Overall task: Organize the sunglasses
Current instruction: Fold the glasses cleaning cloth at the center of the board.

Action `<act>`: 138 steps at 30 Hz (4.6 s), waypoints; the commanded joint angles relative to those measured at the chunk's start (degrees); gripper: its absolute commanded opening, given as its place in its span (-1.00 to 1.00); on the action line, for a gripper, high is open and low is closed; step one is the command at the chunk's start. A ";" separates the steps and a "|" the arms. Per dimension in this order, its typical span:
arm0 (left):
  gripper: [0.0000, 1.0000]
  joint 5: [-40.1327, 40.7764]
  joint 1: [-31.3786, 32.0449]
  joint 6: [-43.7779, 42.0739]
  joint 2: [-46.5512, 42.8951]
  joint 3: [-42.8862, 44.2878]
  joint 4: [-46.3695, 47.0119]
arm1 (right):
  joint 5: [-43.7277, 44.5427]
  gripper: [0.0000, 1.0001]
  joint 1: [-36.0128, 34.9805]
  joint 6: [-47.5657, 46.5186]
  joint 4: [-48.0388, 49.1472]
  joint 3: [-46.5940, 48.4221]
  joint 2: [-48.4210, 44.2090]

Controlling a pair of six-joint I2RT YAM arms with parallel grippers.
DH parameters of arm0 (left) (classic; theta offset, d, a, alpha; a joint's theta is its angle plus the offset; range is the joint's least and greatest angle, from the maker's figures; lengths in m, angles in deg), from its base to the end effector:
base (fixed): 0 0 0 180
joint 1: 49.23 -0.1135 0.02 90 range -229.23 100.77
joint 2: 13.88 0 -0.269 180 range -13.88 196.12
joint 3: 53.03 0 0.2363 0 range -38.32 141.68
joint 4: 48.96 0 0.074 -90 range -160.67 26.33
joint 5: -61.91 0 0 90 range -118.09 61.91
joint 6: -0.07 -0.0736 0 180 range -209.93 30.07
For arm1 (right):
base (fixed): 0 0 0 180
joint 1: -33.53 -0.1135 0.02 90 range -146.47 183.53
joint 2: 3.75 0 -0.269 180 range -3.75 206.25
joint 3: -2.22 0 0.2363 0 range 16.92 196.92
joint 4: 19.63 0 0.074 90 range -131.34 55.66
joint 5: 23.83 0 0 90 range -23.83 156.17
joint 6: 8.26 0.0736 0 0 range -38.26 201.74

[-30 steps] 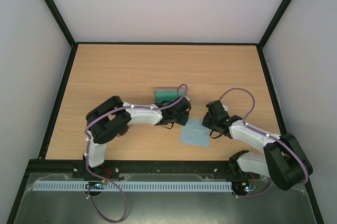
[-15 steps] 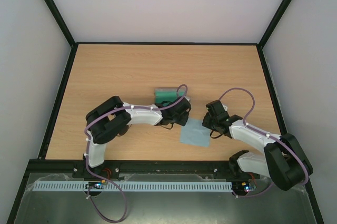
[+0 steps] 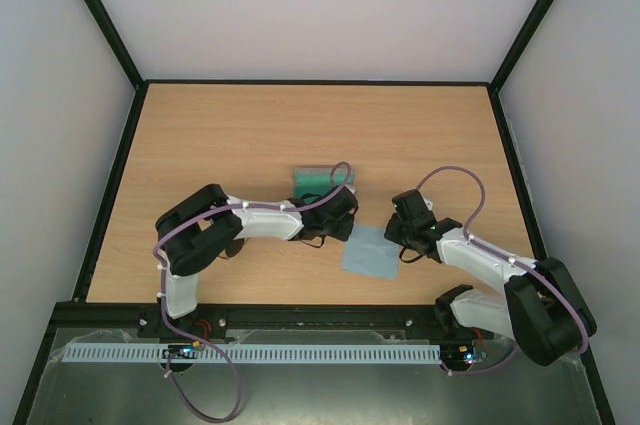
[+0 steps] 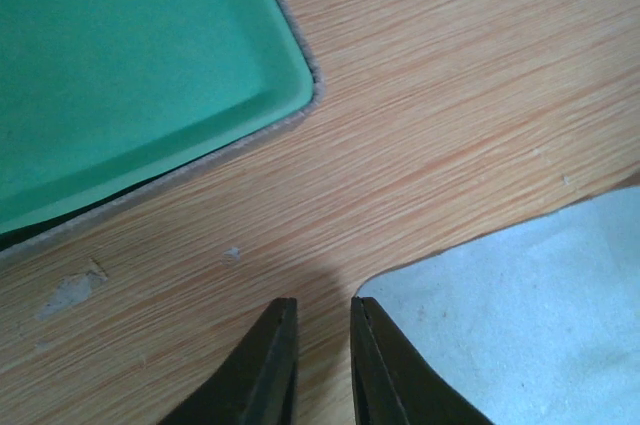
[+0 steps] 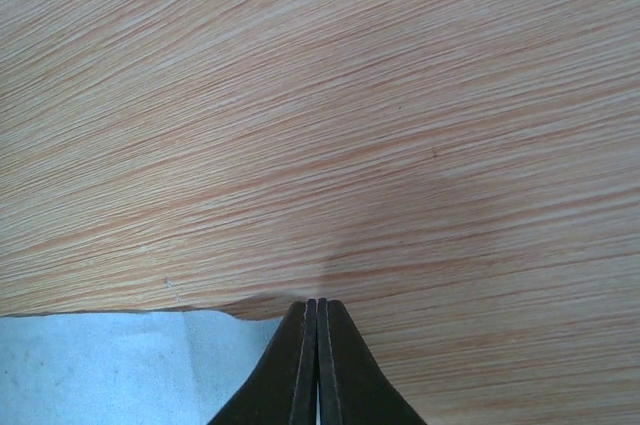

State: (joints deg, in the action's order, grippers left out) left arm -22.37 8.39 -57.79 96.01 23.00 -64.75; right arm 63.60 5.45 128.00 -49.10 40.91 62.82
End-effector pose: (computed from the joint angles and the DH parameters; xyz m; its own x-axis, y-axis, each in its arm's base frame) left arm 0.2221 -0.3365 0.1226 -0.7742 0.2325 -0.5886 0.4651 0.8397 -0.2801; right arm 0.1762 0.0978 0.1256 -0.8688 0.3546 -0.3457 0.1968 0.8879 0.4159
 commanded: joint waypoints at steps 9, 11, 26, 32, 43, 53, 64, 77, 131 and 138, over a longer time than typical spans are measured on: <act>-0.49 -0.81 0.87 0.04 0.09 0.41 -1.75 | 0.90 -0.97 0.30 -0.25 -1.61 0.48 -1.62; -0.50 -0.46 1.28 -0.12 1.01 1.13 -2.27 | 0.90 -0.97 0.30 -0.20 -1.56 0.29 -1.74; -0.83 0.22 2.22 -0.65 3.40 2.84 -3.18 | 0.57 -0.97 0.30 -0.29 -0.97 -0.68 -2.45; -0.95 1.27 2.19 -0.37 3.01 2.54 -3.15 | 0.12 -0.97 0.30 -0.33 -0.36 -1.31 -2.52; -0.95 3.28 -0.14 0.20 -2.53 -1.21 -2.05 | -2.25 -0.97 0.30 -1.60 0.29 1.03 -1.77; -0.95 3.52 -3.18 -0.19 -6.35 -5.09 -0.50 | -4.54 -0.97 0.30 -4.00 2.37 6.15 2.99; -0.95 4.13 -4.36 -1.19 -10.95 -8.22 2.93 | -5.79 -0.97 0.30 -6.13 3.39 9.91 7.49; -0.95 1.50 -4.45 -1.65 -14.79 -12.81 7.13 | -8.34 -0.97 0.22 -7.92 2.70 12.45 8.60; -0.95 -0.09 4.28 5.53 -20.02 -22.94 11.63 | -9.32 -0.97 -5.85 -0.82 1.14 0.70 -3.01; -0.95 0.52 4.91 6.27 -19.65 -23.50 11.72 | -9.48 -0.97 -6.10 -0.69 1.21 0.35 -3.59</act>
State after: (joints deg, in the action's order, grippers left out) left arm -23.10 12.74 -52.19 75.83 0.60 -54.04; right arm 53.16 -0.19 126.80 -47.37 42.07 60.35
